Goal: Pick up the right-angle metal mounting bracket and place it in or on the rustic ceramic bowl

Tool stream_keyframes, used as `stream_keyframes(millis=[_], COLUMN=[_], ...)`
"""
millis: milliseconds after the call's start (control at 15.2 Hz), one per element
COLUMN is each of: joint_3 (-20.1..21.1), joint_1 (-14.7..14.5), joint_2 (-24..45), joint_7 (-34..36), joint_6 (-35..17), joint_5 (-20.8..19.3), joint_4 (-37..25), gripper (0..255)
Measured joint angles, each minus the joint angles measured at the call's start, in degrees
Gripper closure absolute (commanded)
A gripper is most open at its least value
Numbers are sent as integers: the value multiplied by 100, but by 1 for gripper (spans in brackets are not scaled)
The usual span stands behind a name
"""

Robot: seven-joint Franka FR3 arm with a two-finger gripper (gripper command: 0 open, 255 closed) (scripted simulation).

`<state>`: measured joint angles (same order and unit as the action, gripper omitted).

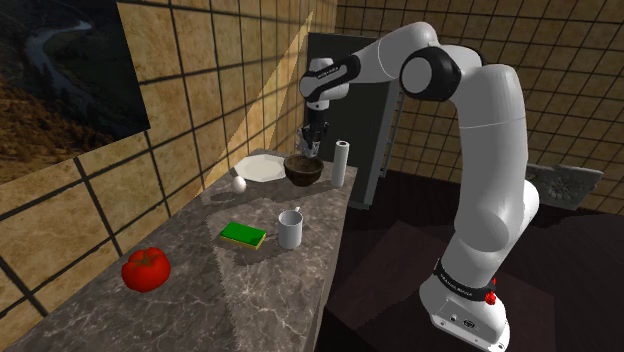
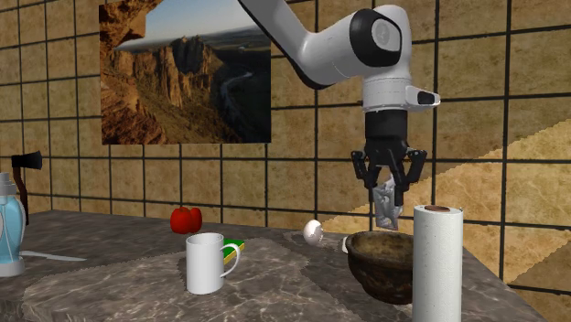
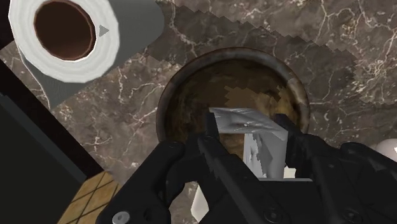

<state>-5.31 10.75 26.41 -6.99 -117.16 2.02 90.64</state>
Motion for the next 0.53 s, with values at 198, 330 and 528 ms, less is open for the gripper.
stream_keyframes(millis=[198,330,528], joint_3=[3,7,12], joint_1=[4,5,10], joint_2=[54,125,226], joint_7=[-10,-12,-20], joint_6=[-198,-318,-498], joint_5=[8,14,25], joint_4=[145,194,275], gripper=[255,255,255])
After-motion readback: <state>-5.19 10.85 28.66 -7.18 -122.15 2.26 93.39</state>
